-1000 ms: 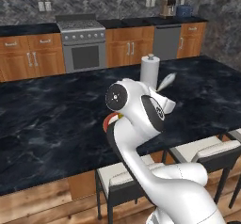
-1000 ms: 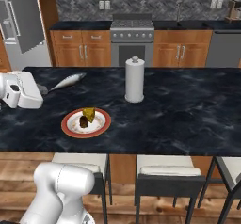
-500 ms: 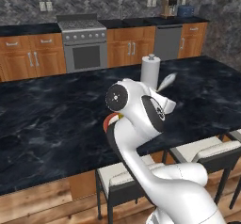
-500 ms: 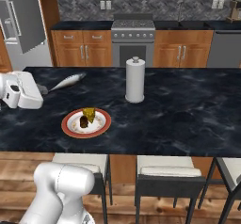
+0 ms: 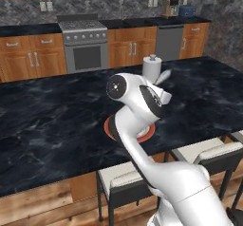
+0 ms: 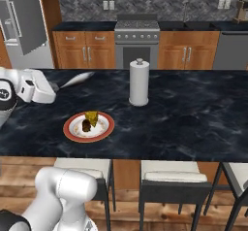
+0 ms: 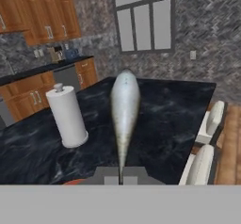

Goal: Take the cheese, fish, and sweet potato from the fridge and place them on the plate on the dining counter to create an appetizer plate.

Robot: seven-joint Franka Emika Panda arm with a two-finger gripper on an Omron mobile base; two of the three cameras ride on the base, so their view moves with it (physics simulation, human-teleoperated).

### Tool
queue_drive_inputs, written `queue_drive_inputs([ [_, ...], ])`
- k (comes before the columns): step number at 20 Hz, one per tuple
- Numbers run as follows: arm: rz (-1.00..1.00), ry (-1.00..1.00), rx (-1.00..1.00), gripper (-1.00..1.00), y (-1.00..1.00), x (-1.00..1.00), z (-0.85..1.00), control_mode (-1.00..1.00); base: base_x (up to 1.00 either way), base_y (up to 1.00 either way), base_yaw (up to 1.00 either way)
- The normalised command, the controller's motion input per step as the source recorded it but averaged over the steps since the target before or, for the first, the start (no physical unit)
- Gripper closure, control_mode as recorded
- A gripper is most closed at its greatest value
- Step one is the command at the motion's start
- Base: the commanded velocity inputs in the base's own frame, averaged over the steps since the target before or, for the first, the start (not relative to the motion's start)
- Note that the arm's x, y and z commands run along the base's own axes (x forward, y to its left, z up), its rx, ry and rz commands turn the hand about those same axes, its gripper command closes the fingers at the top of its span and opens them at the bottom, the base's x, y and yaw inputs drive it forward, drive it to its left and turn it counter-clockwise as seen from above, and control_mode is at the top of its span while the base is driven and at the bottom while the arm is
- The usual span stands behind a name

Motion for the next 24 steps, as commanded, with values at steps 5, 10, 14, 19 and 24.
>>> queue_drive_inputs([
  [5,0.0,0.05,0.0,1.0,0.0,0.6,-0.23,-1.0,0.0,0.0,0.0],
  [10,0.0,0.03,-0.01,1.0,0.05,0.54,-0.45,-1.0,0.0,0.0,0.0],
  [14,0.0,0.0,-0.02,1.0,0.08,0.4,-0.56,-1.0,0.0,0.0,0.0],
  [19,0.0,0.0,-0.04,1.0,0.12,0.33,-0.68,-1.0,0.0,0.0,0.0],
  [24,0.0,0.0,-0.08,1.0,0.22,0.25,-0.77,-1.0,0.0,0.0,0.0],
])
